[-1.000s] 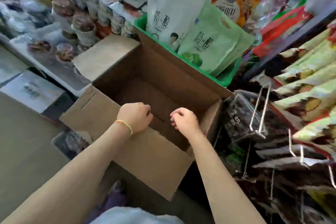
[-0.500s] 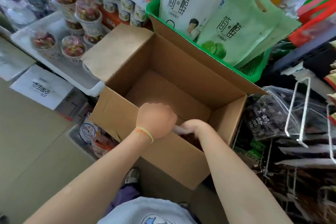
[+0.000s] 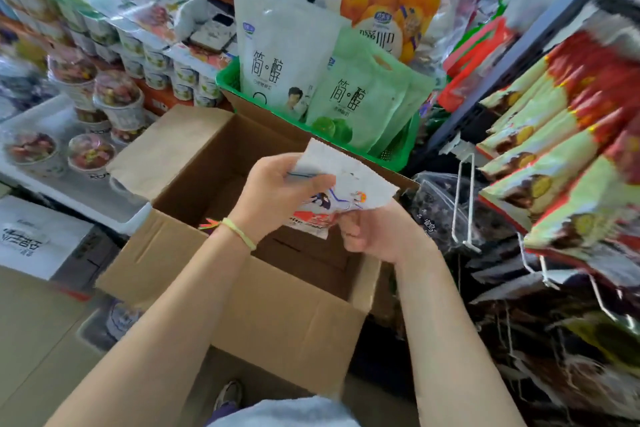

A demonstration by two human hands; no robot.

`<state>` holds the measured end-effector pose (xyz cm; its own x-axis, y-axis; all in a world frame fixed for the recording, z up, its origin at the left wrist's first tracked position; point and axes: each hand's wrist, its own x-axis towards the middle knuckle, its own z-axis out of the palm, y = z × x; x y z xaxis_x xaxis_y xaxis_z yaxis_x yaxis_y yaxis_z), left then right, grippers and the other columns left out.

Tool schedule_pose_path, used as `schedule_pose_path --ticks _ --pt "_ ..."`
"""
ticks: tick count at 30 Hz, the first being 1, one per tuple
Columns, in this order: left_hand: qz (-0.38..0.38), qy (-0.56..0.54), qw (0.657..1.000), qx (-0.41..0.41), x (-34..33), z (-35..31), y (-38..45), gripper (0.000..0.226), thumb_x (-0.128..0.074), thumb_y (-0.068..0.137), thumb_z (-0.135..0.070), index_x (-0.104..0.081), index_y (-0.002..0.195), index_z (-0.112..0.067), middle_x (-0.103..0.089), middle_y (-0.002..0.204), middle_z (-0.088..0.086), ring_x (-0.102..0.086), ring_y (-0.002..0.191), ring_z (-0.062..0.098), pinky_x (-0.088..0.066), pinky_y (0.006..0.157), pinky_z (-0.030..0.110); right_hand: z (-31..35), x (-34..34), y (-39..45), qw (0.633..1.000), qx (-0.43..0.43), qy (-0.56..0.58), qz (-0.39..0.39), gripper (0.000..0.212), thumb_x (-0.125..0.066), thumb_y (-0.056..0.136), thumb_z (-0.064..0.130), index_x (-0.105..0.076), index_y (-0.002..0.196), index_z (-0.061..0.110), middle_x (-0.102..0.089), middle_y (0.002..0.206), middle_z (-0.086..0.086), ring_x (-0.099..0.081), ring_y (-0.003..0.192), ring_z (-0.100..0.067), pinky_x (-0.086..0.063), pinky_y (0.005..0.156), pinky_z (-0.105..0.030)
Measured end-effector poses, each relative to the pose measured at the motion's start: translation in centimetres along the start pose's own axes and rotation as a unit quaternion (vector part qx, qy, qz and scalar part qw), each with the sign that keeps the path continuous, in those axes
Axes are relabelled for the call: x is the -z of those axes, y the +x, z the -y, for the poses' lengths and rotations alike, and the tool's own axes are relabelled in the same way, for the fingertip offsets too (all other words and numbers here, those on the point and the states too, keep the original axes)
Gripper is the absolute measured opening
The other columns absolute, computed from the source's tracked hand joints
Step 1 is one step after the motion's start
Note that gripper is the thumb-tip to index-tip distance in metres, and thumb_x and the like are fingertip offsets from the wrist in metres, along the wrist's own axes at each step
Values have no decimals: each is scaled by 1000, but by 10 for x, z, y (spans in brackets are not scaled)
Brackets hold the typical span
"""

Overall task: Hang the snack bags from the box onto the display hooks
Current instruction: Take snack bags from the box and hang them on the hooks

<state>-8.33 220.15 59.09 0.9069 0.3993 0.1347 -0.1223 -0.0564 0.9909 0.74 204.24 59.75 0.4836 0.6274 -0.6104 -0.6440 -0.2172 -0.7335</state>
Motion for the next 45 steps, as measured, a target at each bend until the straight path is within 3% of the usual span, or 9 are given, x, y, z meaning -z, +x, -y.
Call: schedule_pose_path --ticks 3,6,12,17,26,31,35,40,45 --pt "-23 -75 997 -23 -12 -41 -3 12 -78 82 -10 -76 94 -8 -78 91 10 -75 82 26 -61 79 44 16 -3 -43 971 110 -141 -161 55 -28 103 46 -54 65 15 -36 37 -5 -29 30 -17 -21 43 -22" --pt "-21 -141 990 -17 -27 -74 -12 15 -77 82 -10 -74 94 -1 -76 92 21 -73 84 40 -60 79 55 27 -12 -90 929 264 -132 -225 81 -19 87 81 -51 47 18 -45 45 -8 -41 40 -20 -32 48 -30" --pt "56 -179 981 -49 -82 -126 -30 8 -76 77 -12 -77 86 -13 -76 92 19 -74 82 40 -61 74 50 34 -3 -172 841 440 -132 -285 97 -63 65 82 -58 99 -9 -56 106 -41 -62 86 -49 -53 83 -58" --pt "136 -173 974 -46 -151 -142 -48 11 -76 74 -14 -76 84 -10 -76 89 19 -74 75 34 -62 70 44 37 36 -220 846 473 -22 -245 7 -73 84 20 -76 86 13 -75 91 -15 -74 82 -33 -59 74 -50" --pt "146 -192 970 -9 -265 -145 -55 8 -73 87 -9 -73 95 -9 -76 94 18 -74 84 37 -60 79 50 42 123 -263 793 494 37 -354 12 -71 89 14 -72 91 2 -76 87 -13 -74 80 -30 -61 68 -39" --pt "57 -48 984 -162 -312 -122 -56 45 -68 89 -7 -42 121 -25 -72 103 9 -74 87 22 -60 73 51 55 168 -260 770 482 53 -415 8 -79 82 20 -76 89 15 -78 88 -5 -76 85 -24 -62 80 -45" --pt "38 109 945 -307 -334 -117 -52 55 -63 89 -2 -44 135 -25 -59 129 4 -59 117 18 -52 95 38 70 186 -258 749 497 49 -436 5 -79 83 18 -74 82 18 -76 80 2 -74 74 -13 -59 68 -29" --pt "4 236 920 -313 -348 -122 -37 43 -60 94 -13 -58 134 -28 -56 103 4 -58 80 24 -54 65 40 85 200 -257 716 524 35 -460 17 -79 82 17 -69 69 21 -67 64 5 -60 61 -8 -51 58 -23" --pt "2 284 916 -284 -354 -115 -33 47 -56 96 -16 -52 140 -33 -58 114 9 -63 86 33 -56 68 43 92 208 -248 697 516 -64 -494 15 -74 86 14 -68 75 21 -64 62 11 -53 48 6 -44 50 -13"
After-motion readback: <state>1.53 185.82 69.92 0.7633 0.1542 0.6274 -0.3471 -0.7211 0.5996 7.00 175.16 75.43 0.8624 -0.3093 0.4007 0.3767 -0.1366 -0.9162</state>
